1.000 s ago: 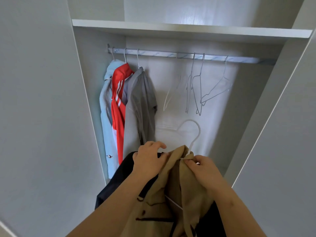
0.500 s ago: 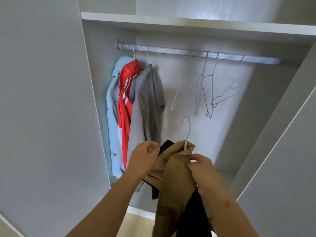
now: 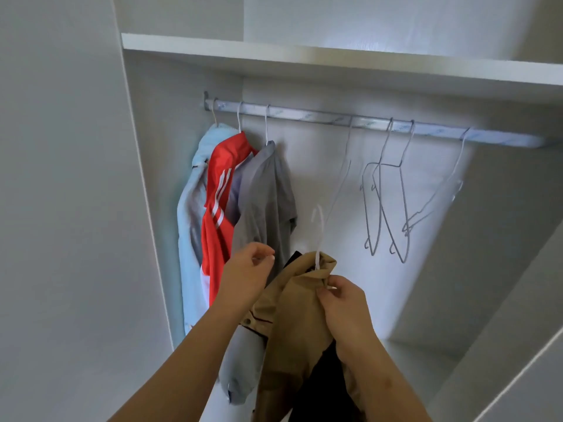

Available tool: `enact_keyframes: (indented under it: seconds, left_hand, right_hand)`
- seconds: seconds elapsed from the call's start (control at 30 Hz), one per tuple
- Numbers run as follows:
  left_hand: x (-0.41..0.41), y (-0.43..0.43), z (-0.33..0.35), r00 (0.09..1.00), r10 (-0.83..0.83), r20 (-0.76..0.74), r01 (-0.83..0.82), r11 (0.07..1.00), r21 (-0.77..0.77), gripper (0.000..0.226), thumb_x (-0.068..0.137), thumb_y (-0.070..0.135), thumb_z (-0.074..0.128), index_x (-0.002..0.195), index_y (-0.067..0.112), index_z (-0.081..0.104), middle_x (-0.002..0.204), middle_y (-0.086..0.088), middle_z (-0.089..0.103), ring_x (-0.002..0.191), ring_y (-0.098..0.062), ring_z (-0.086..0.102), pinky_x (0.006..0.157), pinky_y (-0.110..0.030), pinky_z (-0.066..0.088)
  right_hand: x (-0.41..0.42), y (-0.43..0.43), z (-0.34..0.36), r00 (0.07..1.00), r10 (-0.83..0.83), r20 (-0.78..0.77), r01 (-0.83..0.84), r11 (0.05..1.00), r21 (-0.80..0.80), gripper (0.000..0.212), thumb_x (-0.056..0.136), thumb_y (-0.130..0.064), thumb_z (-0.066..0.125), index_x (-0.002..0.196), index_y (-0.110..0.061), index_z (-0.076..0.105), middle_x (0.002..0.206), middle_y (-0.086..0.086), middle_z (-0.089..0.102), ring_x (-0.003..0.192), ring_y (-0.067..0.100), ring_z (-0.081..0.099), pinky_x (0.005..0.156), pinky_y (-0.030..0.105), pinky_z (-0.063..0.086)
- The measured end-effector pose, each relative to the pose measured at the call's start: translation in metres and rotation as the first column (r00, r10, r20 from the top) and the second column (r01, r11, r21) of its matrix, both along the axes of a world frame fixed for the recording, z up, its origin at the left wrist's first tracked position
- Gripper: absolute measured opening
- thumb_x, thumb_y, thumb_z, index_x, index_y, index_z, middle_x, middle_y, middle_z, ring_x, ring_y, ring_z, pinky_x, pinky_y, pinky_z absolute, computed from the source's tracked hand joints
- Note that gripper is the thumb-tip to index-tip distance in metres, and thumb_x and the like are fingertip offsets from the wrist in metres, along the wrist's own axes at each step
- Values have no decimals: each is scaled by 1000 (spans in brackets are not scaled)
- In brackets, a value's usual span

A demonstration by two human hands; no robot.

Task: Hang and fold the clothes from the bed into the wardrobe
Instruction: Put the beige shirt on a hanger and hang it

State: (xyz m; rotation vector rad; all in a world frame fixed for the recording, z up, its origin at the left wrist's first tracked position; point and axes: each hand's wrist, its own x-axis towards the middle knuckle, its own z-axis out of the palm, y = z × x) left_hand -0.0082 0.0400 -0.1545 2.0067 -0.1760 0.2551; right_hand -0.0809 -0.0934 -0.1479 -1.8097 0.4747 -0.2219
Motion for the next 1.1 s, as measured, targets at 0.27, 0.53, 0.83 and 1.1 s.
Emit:
enact_keyframes:
  seconds: [0.27, 0.53, 0.83, 1.1]
  left_hand:
    - [117, 2, 28, 990, -21, 142, 9, 997, 80, 17, 91, 18, 55, 104, 21, 64, 105, 2, 55, 97, -12, 54, 83, -20, 43]
    - [214, -4, 52, 967, -35, 251, -26, 971, 236, 18, 89, 21, 58, 106, 22, 64, 132, -2, 42, 122, -23, 37, 100, -38, 37]
    - [265, -14, 50, 956, -80, 283, -30, 932, 361, 28, 90, 4, 50, 109, 17, 65, 133, 1, 46, 121, -17, 42, 95, -26, 36]
    - [291, -15, 38, 968, -58, 245, -50, 909, 414, 36, 87, 4, 50, 119, 14, 61, 142, -8, 38, 125, -27, 40, 102, -32, 36]
  right_hand:
    - [117, 12, 4, 998, -54, -12, 54, 996, -67, 20, 98, -24, 44, 110, -13, 56, 107, 7, 58, 88, 14, 49, 90, 26, 41]
    - [206, 10, 35, 982, -183, 50, 183, 983, -11, 22, 96, -19, 47, 115, -13, 58, 104, 8, 63, 84, 17, 55, 85, 30, 45]
    - [243, -18, 85, 947, -257, 190, 213, 951, 225, 27, 88, -4, 48, 103, -18, 65, 96, 1, 65, 84, 13, 58, 59, 22, 45]
    - [292, -36, 138, 886, -236, 398, 131, 953, 273, 33, 80, 9, 44, 74, -17, 64, 58, -3, 62, 41, 0, 57, 38, 10, 42]
